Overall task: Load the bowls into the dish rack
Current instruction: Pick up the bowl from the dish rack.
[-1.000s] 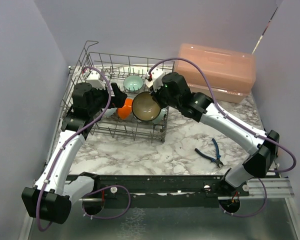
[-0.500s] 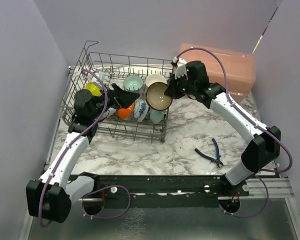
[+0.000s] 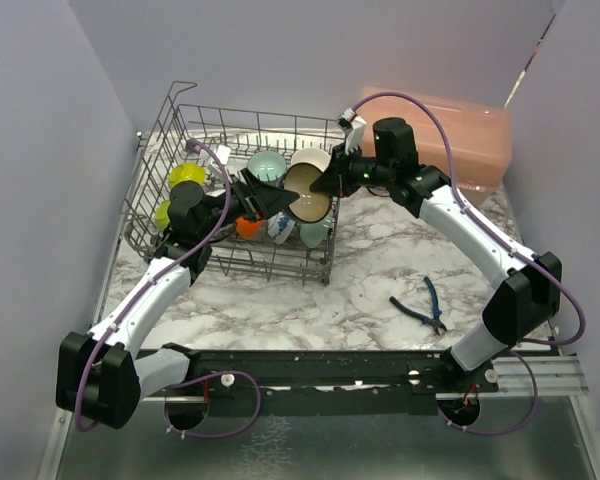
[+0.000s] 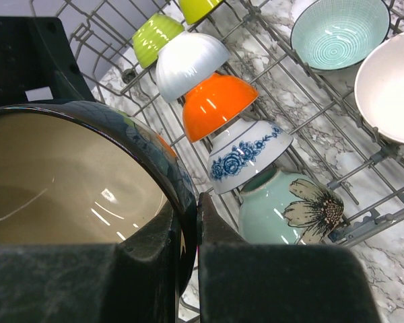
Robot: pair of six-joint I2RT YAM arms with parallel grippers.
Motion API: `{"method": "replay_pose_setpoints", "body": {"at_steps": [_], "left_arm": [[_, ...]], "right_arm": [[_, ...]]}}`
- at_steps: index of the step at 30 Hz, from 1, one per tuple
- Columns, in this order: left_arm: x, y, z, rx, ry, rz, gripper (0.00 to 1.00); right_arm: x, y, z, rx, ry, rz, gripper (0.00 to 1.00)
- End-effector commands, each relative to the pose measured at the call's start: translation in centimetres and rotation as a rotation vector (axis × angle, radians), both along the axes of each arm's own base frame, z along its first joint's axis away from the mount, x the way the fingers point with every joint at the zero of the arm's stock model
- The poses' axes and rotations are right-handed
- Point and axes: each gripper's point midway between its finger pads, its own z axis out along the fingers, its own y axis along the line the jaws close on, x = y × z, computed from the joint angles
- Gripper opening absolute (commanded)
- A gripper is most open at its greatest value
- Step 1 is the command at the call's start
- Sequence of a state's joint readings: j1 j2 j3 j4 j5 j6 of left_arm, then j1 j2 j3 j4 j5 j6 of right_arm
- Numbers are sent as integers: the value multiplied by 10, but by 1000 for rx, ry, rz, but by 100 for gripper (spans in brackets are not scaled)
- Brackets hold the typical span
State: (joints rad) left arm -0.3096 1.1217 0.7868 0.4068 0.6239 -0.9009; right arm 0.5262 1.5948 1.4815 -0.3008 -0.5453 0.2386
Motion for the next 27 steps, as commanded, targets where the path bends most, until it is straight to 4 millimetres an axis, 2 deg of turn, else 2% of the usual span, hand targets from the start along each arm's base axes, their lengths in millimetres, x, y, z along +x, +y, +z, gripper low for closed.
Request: {"method": "replay_pose_setpoints", "body": {"at_steps": [1, 4, 8, 14, 15, 16, 18, 19, 24, 25, 27], "left_arm": [[1, -14, -14, -13, 61, -15, 99], [1, -19, -22, -3, 88, -25, 98], [2, -24, -21, -7, 91, -29, 94], [3, -28, -14, -30, 76, -46, 71], [3, -28, -13, -34, 69, -46, 62], [3, -28, -11, -38, 58, -45, 50], [5, -27, -9, -44, 51, -31, 12], [6, -26, -9, -48, 52, -20, 0], [9, -18, -2, -47, 3, 40, 0], [11, -16, 0, -45, -9, 53, 0], [13, -12, 2, -30, -36, 76, 0]], "right_arm": [[-11, 9, 57, 137, -95, 57, 0], [-10, 10, 55, 137, -91, 63, 0], [-11, 13, 53, 145, -78, 76, 0], [-10, 15, 46, 143, -57, 82, 0], [-10, 15, 44, 142, -54, 82, 1], [-10, 15, 42, 140, -51, 81, 4], [-9, 15, 40, 137, -46, 76, 9], [-9, 15, 39, 137, -43, 76, 11], [-9, 15, 34, 133, -31, 76, 24], [-9, 15, 33, 130, -29, 72, 29], [-7, 13, 32, 125, -29, 51, 46]]}}
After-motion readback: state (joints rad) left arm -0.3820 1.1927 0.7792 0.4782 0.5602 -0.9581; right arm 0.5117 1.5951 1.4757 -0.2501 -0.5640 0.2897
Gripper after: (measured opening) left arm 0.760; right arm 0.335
